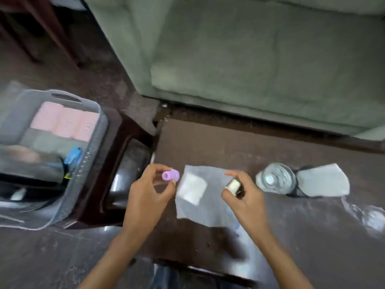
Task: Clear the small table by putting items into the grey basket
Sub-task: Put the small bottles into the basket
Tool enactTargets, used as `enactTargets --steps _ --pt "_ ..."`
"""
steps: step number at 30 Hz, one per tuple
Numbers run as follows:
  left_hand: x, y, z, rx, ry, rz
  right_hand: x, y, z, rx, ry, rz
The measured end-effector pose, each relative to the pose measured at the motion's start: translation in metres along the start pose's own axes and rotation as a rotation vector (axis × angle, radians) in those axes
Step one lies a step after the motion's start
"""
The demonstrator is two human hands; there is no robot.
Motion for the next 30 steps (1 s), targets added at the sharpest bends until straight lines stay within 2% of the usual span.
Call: enactTargets --steps 5,12,16,21,24,30 --pt "-0.028 -0.09 -0.009 0.18 0.007 0.231 -0.043 0.093 -0.107 0.055 -0.234 -0.235" --pt "-0.06 -0.19 -0.039 0.484 -0.016 0.721 -0.098 0.212 -0.235 0.179 -0.453 -0.33" --pt "-0.078 -0.209 -0.076 0.687 -0.131 0.965 -0.122 0.284 -0.288 0.274 -0.537 -0.407" --pt "-0.1 -0.223 -0.11 0.879 -0.229 1.177 -0.138 0.368 -0.332 0.548 -0.692 -0.375" --pt "-0.11 -0.23 -0.122 0.914 -0.244 1.262 -0.142 0.407 -0.352 0.705 -0.782 -0.288" --pt "-0.123 -0.227 -0.131 0.904 -0.246 1.365 -0.151 0.476 -0.365 1.04 -0.873 -0.261"
Point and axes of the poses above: each hand's wrist, its own x-axis away from the middle knuckle, its own y-axis out of the palm, z = x × y, the point moved 10 cm from there along -x, towards the middle knuckle, and after that the axes turned 13 degrees about x, right-handed, at the moved point
